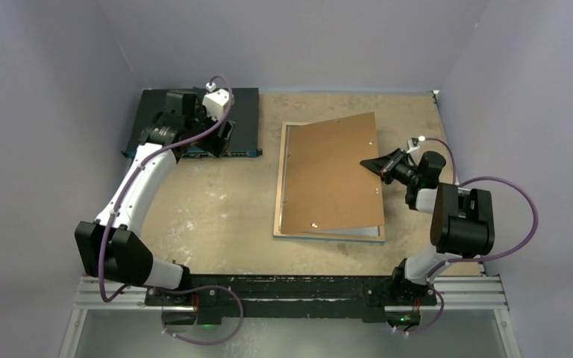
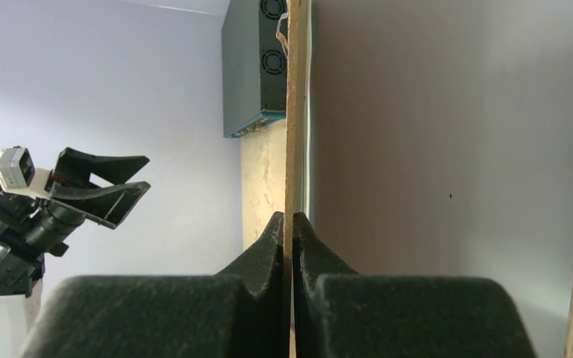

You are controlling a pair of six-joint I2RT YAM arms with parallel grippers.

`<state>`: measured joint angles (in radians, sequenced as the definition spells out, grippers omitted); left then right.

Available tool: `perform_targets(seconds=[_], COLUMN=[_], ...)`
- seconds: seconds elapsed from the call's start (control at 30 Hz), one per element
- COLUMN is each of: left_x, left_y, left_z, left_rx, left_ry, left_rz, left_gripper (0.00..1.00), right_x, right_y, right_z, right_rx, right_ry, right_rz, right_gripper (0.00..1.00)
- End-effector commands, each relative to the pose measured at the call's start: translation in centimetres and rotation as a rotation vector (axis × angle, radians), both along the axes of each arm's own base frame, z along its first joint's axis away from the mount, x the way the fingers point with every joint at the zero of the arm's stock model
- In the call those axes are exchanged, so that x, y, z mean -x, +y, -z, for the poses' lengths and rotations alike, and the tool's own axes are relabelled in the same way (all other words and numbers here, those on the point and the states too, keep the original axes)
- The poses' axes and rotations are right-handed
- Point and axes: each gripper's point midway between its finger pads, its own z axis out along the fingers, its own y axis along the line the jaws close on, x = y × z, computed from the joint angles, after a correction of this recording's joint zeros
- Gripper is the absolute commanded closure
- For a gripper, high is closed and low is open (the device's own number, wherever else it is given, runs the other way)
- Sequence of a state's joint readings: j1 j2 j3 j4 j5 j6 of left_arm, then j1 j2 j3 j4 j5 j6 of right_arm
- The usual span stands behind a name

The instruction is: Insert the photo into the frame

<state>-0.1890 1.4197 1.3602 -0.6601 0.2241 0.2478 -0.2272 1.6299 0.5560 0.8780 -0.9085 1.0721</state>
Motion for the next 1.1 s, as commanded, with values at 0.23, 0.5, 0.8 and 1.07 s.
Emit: perform_targets(seconds=[0.23, 0.5, 0.8, 1.07], left_x=[-0.5, -0.7, -0.7, -0.4], left_y=[-0.1, -0.2, -0.3, -0.6], left_z=[-0.2, -0.4, -0.3, 0.4], left_rx=[0.010, 0.012, 0.014, 0.029], left_ry=[-0.028, -0.033, -0.030, -0.008], left_rz=[0.013, 0.014, 0.017, 0.026], left_gripper=[0.31, 0.32, 0.32, 0.32], right_x=[-1.9, -2.1, -1.8, -2.5], right_y=[0.0, 0.4, 0.9, 1.1], right_z=[-2.7, -2.2, -1.0, -0.7], right_rx=[0.020, 0.012, 0.026, 0.117], right_ry=[-0.104, -0.089, -0.064, -0.069], right_rz=[-0.032, -0.036, -0.034, -0.019], right_gripper=[1.00, 1.00, 1.00, 1.00])
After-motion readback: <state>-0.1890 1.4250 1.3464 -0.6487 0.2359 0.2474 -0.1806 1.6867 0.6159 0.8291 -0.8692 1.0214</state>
